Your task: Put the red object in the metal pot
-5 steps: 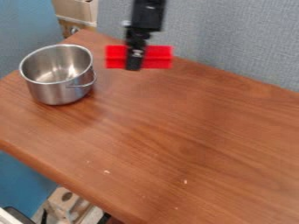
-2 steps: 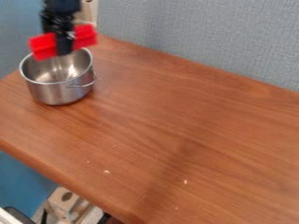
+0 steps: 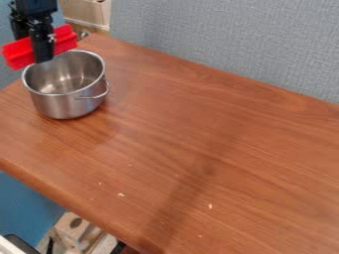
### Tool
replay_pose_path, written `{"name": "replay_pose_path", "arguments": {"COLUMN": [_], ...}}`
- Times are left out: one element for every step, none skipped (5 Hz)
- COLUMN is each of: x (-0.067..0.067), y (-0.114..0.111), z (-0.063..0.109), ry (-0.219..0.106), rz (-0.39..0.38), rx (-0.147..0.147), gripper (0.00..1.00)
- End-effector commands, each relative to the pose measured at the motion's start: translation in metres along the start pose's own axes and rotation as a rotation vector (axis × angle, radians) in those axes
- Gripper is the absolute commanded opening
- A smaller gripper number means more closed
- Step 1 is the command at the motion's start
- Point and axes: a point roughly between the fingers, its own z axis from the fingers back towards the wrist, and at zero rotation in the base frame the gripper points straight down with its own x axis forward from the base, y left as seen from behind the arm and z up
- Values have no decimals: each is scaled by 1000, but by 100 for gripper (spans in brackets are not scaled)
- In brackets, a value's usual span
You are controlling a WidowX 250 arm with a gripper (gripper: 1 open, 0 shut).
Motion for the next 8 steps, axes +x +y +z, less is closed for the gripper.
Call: {"name": "replay_pose_path", "arguments": {"x": [-3,2,8,12,15,18,20,21], "y": [-7,-8,-8,-7,-5,-5,-5,-8], "z": [36,26,13,3,-7,-16,-22,-21], "ry": [-69,-64,-56,-53,-49,-41,-34,-40], "rz": [66,73,78,81,87,87,89,89], "rx": [62,64,64,62,60,58,56,53], "gripper": [0,0,0,0,0,0,100,100]}}
